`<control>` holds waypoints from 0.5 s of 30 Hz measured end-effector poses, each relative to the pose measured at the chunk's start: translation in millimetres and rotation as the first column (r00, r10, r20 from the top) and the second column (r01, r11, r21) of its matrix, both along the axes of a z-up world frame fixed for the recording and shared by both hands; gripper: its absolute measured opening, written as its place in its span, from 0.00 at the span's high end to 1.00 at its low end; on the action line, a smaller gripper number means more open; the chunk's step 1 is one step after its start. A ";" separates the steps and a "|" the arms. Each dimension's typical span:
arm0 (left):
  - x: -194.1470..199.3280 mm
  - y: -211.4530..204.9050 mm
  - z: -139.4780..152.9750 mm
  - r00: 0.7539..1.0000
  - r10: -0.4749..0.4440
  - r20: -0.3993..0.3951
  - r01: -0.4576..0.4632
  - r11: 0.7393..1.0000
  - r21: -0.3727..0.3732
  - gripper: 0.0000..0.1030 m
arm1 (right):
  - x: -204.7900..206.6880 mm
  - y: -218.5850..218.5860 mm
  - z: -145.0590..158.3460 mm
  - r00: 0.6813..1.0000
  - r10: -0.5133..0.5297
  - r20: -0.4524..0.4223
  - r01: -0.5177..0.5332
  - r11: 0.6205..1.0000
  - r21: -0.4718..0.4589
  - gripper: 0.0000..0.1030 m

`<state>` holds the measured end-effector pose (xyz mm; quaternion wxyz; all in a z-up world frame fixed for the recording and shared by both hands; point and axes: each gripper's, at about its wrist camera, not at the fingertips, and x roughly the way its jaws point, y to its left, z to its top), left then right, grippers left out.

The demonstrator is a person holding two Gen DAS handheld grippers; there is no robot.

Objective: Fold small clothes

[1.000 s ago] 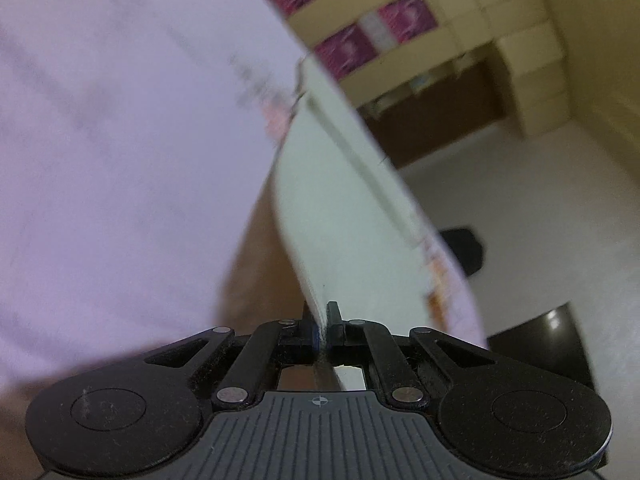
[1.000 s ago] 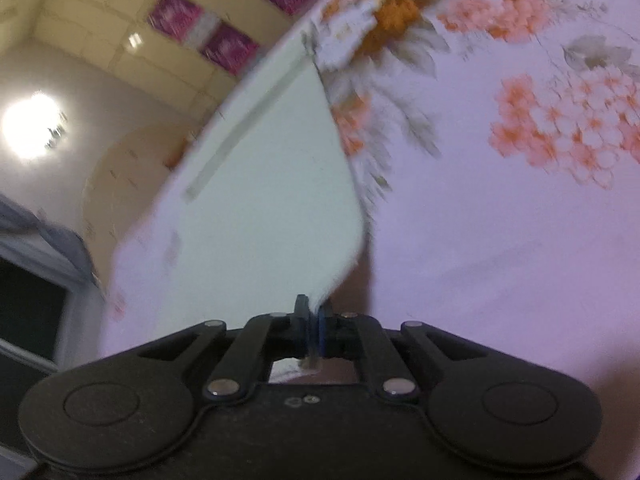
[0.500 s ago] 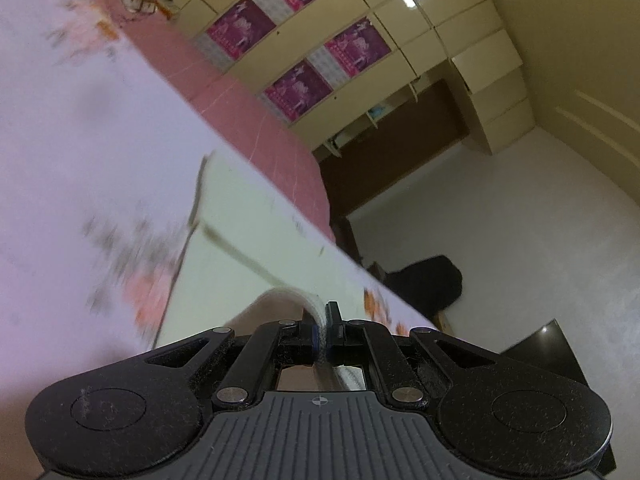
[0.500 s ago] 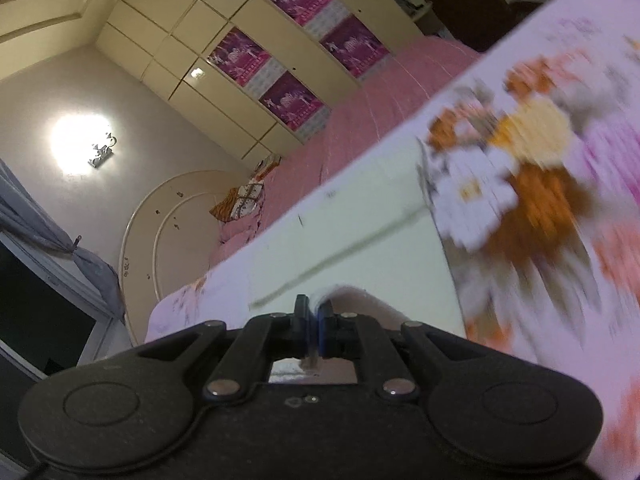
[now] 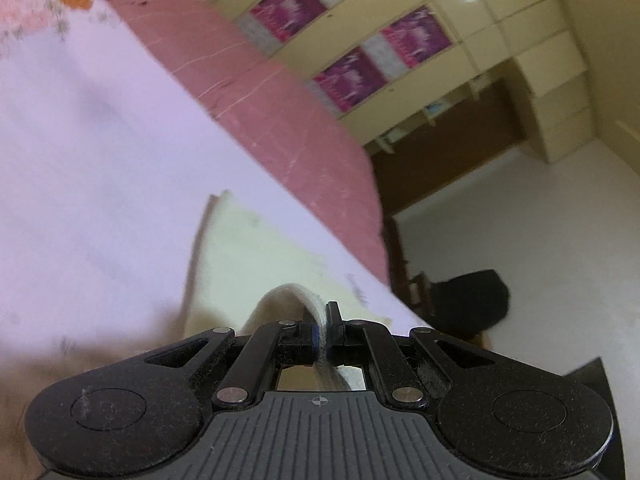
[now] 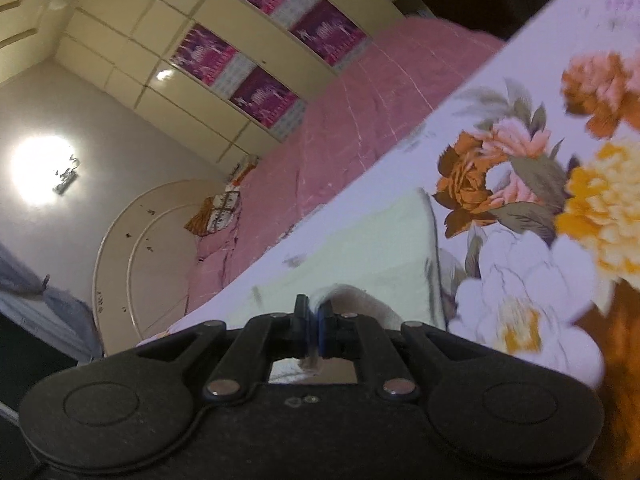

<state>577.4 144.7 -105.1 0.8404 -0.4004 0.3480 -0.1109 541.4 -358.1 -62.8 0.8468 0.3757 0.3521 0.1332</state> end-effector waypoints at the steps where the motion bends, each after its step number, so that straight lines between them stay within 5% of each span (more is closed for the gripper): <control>1: 10.3 -1.2 -7.0 1.000 0.002 -0.013 -0.001 1.000 0.005 0.97 | 11.9 -1.3 -9.3 1.000 -0.001 -0.017 0.002 1.000 0.010 0.95; 7: 33.9 -8.5 -33.4 1.000 0.008 0.027 -0.008 1.000 0.005 0.96 | 56.5 -8.4 -49.1 0.997 0.003 -0.079 0.002 0.998 0.058 0.95; 9: 35.2 -9.9 -38.6 0.999 0.010 0.049 -0.010 1.000 -0.005 0.90 | 59.5 -10.1 -55.9 0.998 0.000 -0.057 0.004 0.998 0.065 0.86; 10: 36.4 -11.0 -39.7 0.998 0.017 0.058 -0.017 1.000 0.001 0.58 | 59.3 -11.7 -58.5 0.999 -0.015 -0.040 0.017 0.998 0.060 0.80; 12: 34.4 -13.5 -38.3 0.994 0.040 0.105 -0.045 0.998 0.039 0.15 | 55.4 -18.0 -61.3 0.998 -0.058 -0.002 0.058 0.996 0.069 0.57; 15: 36.3 -12.1 -33.1 0.989 0.022 0.143 -0.028 0.999 0.044 0.15 | 48.0 -25.5 -61.2 0.996 -0.077 0.042 0.074 0.994 0.084 0.55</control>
